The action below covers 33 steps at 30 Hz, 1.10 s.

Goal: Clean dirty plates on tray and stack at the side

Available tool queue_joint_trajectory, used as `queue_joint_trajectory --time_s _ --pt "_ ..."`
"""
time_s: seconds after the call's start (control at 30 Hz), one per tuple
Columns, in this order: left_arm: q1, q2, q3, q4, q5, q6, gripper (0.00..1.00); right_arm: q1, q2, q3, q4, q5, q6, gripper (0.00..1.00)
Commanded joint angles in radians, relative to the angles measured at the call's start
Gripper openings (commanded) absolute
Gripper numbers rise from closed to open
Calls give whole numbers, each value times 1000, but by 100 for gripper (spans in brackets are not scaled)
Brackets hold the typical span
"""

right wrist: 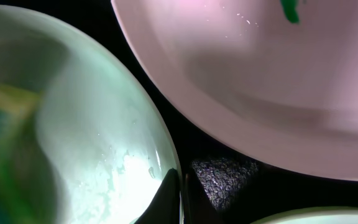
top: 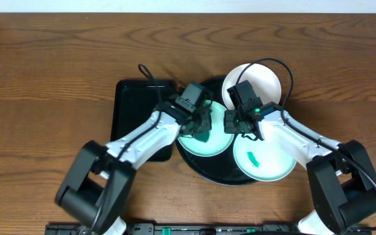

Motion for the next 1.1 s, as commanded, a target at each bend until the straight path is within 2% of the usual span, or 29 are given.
queue_joint_trajectory --time_s 0.0,0.13,0.43,0.87,1.07 --pt "20 -87 15 1 -19 63 7 24 5 -1 10 -45 17 1" --pt "19 -82 14 0 -91 104 8 24 5 -1 11 -45 17 1" --pt "19 -22 5 1 -222 108 8 24 5 -1 14 -44 17 1" --pt "17 72 4 1 -222 102 8 24 5 -1 15 -40 16 1" --pt "17 85 4 1 -130 102 8 24 5 -1 16 -41 10 1"
